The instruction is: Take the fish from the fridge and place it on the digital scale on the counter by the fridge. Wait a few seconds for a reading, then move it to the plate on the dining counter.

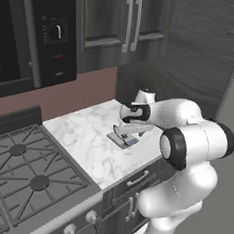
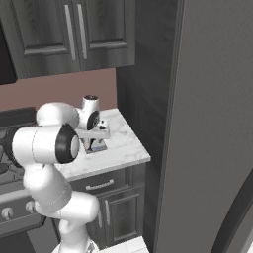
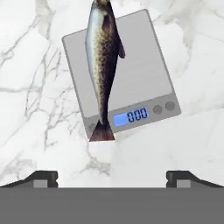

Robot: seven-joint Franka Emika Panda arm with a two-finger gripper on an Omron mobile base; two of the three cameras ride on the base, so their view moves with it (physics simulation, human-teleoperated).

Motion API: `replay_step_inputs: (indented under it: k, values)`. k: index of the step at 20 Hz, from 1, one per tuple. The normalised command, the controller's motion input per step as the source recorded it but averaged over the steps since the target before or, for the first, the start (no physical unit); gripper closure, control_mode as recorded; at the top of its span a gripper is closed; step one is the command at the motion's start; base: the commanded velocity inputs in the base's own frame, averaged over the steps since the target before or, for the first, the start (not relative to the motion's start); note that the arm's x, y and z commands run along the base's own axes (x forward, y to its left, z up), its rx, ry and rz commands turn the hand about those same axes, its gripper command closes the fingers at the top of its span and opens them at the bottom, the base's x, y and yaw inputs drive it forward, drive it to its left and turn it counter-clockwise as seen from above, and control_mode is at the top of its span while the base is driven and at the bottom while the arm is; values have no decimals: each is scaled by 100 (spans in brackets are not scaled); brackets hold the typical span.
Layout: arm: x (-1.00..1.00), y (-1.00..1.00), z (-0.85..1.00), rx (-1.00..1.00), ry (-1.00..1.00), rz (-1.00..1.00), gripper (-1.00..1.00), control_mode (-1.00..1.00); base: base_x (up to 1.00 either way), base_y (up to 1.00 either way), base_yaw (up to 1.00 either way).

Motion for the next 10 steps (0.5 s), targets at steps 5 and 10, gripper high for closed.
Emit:
replay_step_inputs:
  k: [5, 10]
  values:
    - [-100, -42, 88, 3, 0, 0, -100, -100, 0, 0, 0]
    - [-100, -25, 75, 0, 0, 1, -100, -100, 0, 0, 0]
